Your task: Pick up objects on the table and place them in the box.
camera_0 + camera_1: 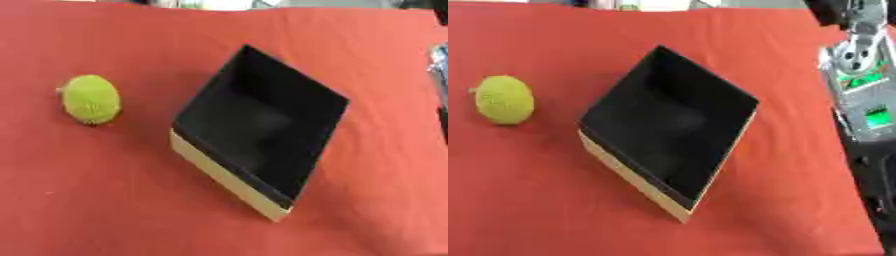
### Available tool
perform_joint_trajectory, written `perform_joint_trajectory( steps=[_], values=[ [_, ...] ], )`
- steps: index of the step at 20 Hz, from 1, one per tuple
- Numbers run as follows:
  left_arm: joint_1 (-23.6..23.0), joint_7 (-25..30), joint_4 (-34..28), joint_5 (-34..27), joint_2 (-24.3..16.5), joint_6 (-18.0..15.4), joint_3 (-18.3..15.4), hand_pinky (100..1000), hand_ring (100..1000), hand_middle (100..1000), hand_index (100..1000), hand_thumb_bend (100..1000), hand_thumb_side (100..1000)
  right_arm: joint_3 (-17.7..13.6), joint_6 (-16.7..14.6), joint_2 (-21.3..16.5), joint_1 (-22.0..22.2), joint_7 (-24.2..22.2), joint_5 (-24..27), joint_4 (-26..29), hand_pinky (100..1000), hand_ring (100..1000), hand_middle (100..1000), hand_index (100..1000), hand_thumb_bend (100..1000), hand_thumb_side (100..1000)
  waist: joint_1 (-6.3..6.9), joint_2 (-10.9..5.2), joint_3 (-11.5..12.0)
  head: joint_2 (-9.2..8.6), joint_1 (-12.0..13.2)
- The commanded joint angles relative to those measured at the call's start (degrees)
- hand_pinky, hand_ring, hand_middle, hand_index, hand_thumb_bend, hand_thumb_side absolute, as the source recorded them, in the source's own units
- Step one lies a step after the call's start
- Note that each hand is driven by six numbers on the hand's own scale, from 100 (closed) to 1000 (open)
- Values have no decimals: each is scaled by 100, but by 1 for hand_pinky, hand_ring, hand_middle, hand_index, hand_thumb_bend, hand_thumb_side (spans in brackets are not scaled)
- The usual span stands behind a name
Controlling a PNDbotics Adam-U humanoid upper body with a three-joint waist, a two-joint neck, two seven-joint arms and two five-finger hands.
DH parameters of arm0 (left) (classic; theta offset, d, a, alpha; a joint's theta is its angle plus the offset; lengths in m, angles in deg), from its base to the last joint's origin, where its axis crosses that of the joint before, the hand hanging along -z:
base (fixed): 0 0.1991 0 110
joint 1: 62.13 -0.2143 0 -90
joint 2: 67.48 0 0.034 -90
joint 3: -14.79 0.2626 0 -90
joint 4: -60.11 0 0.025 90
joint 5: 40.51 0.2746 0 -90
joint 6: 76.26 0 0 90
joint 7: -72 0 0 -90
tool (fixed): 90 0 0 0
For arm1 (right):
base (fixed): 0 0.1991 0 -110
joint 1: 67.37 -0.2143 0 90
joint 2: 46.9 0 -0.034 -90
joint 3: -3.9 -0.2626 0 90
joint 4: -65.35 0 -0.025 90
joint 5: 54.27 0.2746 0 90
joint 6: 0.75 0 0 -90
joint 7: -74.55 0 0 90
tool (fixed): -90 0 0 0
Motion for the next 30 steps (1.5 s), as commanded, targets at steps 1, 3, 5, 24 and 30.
perform_joint_trajectory(
  steps=[1,3,5,24,30],
  values=[
    [21,4,-84,33,-155,-18,-60,736,675,664,764,309,516,-64,-6,-84,-41,-24,-37,120,707,636,518,645,100,717,32,-135,8,-30,1],
    [20,5,-84,39,-174,-15,-59,737,676,664,766,310,516,-64,-9,-85,-41,-30,-37,120,707,636,518,645,100,717,34,-135,7,-20,-5],
    [9,11,-84,62,-243,-10,-52,737,677,665,767,311,515,-63,-12,-88,-41,-31,-37,120,707,636,518,645,100,717,35,-133,1,-7,-14],
    [179,1894,-84,1444,-2722,1575,1145,834,782,766,896,410,654,21,-1,-106,-96,-97,22,120,706,639,516,644,100,720,85,-89,-152,21,-78],
    [721,3462,-84,1623,-2873,1675,1761,848,796,787,905,378,706,95,-3,-68,-127,-152,87,120,705,639,514,643,100,721,89,-98,-196,16,66]
  ],
)
